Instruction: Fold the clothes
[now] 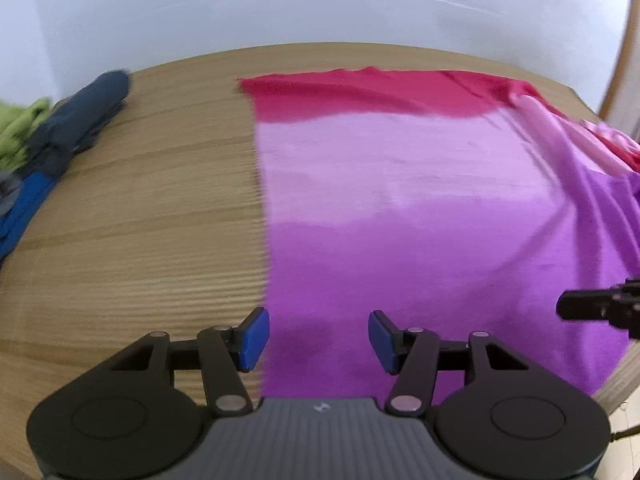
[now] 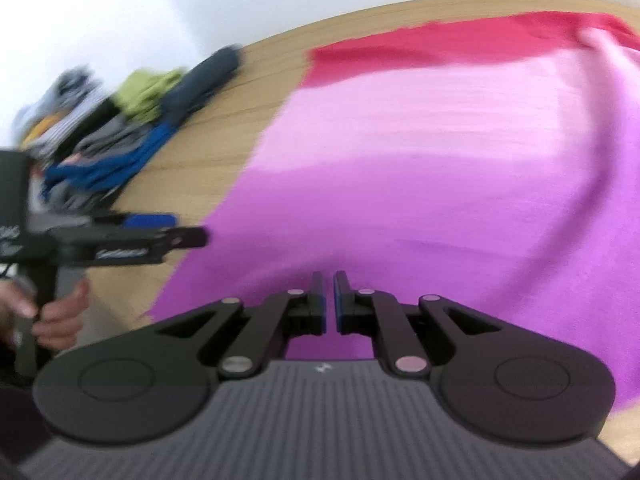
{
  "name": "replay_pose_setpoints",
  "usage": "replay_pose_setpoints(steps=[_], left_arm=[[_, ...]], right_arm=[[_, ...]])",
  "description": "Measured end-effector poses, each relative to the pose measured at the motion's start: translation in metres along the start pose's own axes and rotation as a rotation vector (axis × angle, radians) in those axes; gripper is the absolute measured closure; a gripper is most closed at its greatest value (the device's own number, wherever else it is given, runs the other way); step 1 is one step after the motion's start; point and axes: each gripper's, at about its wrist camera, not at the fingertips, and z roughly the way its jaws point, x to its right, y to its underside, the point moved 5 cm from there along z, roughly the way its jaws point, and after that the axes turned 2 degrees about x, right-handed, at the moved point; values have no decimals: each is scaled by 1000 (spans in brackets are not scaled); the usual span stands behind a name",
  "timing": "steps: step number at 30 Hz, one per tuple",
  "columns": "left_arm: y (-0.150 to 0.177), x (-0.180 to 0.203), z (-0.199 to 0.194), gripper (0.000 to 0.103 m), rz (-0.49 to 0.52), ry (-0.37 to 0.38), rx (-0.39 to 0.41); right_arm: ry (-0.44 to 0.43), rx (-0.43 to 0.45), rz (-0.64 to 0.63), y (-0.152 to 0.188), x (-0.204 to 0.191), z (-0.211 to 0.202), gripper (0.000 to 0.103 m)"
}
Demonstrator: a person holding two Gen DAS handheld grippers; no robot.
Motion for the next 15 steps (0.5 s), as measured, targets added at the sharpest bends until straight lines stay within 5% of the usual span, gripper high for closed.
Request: replay_pose_setpoints(steps=[7, 11, 15], left_arm=[[-30, 83, 19, 43, 31, -10, -16], [-37, 130, 36, 43, 27, -69, -42], [-39, 158, 47, 43, -24, -127, -71]], right_arm=[[203, 124, 229, 5, 125, -64, 94], [348, 209, 403, 2, 229, -108, 94], [348, 252, 579, -21, 318, -139, 92]])
